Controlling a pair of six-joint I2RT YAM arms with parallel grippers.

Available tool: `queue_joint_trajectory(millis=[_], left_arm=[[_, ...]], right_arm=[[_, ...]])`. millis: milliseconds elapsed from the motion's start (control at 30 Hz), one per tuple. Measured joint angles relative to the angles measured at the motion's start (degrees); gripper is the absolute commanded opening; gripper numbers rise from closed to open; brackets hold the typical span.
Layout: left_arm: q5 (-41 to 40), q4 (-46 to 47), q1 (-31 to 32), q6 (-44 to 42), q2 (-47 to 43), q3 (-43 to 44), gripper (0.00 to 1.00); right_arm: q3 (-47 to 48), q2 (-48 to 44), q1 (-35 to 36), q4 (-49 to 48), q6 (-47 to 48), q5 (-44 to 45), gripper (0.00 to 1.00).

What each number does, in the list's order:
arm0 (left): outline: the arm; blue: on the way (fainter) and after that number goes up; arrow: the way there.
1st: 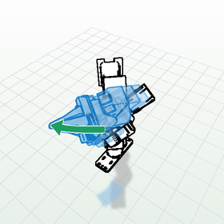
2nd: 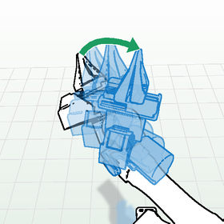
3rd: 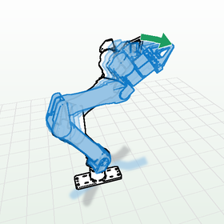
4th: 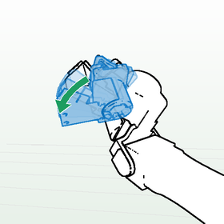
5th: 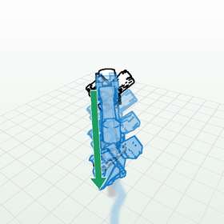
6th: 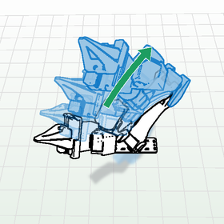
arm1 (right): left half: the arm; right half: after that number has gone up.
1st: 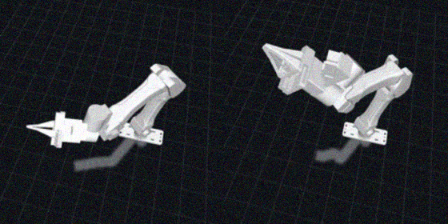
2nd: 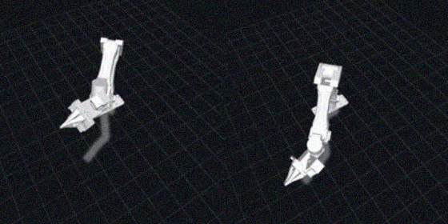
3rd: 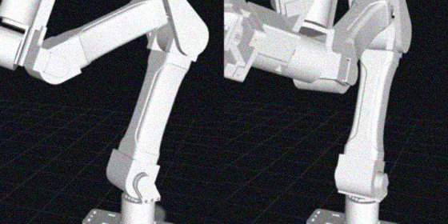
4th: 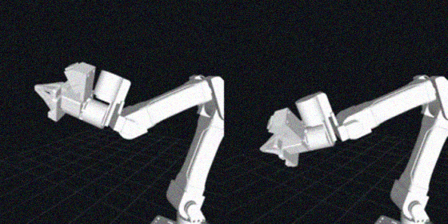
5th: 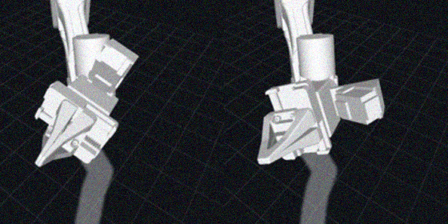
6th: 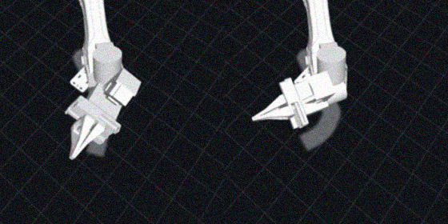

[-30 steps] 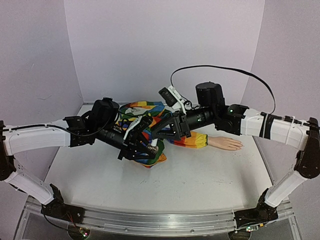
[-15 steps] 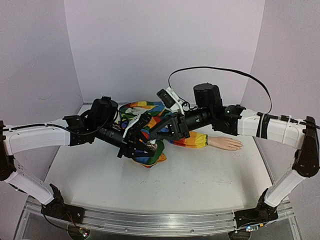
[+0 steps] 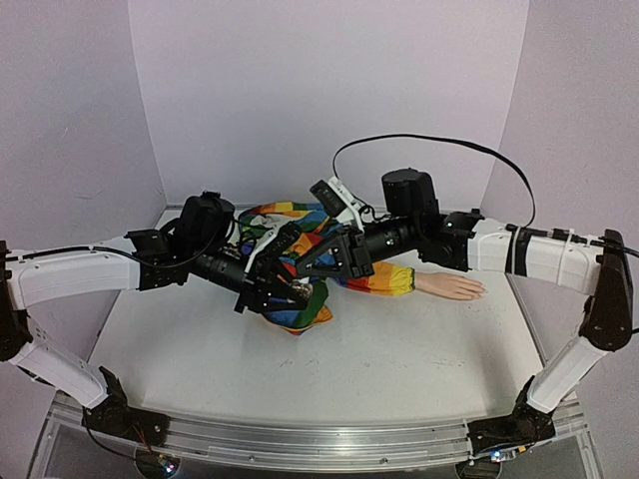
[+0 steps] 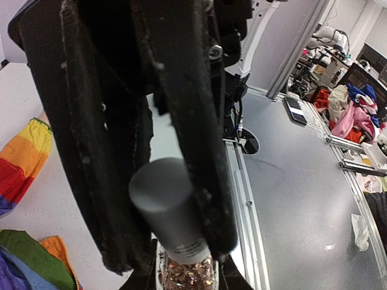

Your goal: Paint the nails

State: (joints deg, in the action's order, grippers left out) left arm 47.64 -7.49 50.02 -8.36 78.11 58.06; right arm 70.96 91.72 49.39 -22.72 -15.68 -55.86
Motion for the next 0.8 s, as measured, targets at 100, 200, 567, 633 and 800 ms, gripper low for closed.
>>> queue_joint_trajectory(millis=[100, 200, 567, 633, 800], left_arm=[[-3.19, -0.04, 0.0, 1.11, -0.02, 0.0, 0.0], [-8.11, -0.13, -0.22, 2.54, -0.13, 0.0, 0.0], [-37.16, -3.32, -0.66, 4.48, 4.24, 3.65, 0.0], [-42.73, -1.99, -0.9, 4.98, 6.95, 5.09, 0.0], [-49.75, 0.39, -1.11, 5.62, 12.11, 8.44, 0.0]], right_arm=[[0.0, 0.22, -0.13, -0.09, 0.17, 1.79, 0.0], [-0.44, 0.61, -0.5, -1.29, 0.13, 5.03, 0.0], [1.92, 6.69, 0.33, -5.16, -8.61, 31.19, 0.0], [4.55, 8.57, 1.95, -3.5, -13.09, 41.94, 0.0], [8.87, 11.72, 5.68, -0.61, -21.88, 62.95, 0.0]])
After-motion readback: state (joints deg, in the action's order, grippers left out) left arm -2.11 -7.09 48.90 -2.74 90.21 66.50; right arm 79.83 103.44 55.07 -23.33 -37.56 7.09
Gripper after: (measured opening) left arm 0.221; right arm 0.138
